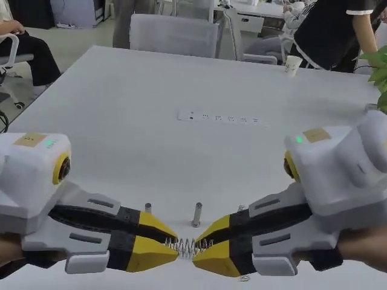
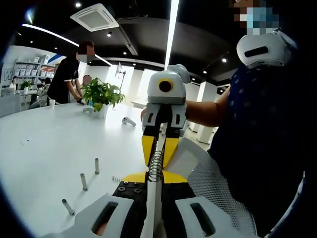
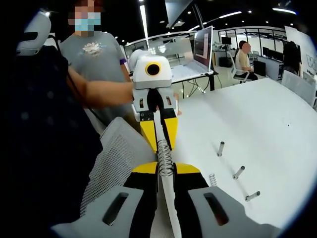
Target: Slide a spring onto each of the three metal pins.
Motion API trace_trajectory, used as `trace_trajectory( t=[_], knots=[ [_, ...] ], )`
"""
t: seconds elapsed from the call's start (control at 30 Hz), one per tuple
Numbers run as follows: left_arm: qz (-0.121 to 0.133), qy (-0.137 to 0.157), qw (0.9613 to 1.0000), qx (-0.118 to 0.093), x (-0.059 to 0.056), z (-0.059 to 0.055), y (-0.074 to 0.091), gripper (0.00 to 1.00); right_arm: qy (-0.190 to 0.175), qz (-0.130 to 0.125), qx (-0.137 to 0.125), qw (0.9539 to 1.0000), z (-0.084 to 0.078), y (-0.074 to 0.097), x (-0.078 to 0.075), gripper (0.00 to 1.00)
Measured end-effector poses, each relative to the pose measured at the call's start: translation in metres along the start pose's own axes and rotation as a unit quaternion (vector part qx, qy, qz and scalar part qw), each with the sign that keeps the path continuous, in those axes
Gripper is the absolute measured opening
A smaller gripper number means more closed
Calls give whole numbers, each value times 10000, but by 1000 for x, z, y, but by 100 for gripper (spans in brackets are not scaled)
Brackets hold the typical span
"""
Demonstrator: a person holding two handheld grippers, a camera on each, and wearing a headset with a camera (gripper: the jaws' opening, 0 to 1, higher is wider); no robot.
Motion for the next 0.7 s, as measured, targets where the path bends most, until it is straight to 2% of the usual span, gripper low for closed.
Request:
trace_trajectory(
  t=[0.1,0.13,0.4,0.7],
  knots=[
    [-9,-23,10000,14,-1,0,-1,2,-49,97,-175,9998,7,3,1,9],
    [-18,2,10000,-3,-1,0,-1,2,-134,136,-171,9997,8,3,1,9],
    [-6,4,10000,-3,-2,-3,-4,1,-95,163,-103,9998,7,-2,1,9],
    [24,31,10000,-80,-1,-3,-6,1,-281,236,-189,9991,5,-4,-1,9]
  ],
)
Point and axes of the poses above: the centre of the closed fingertips' face, and the gripper's own axes: y roughly backward along the fingers, x roughly to its left, z roughly out of its top, the point moved 5 cm from there along y, roughly backward along the fingers, and after that the axes turned 8 degrees about -y, right-handed, at the moved point
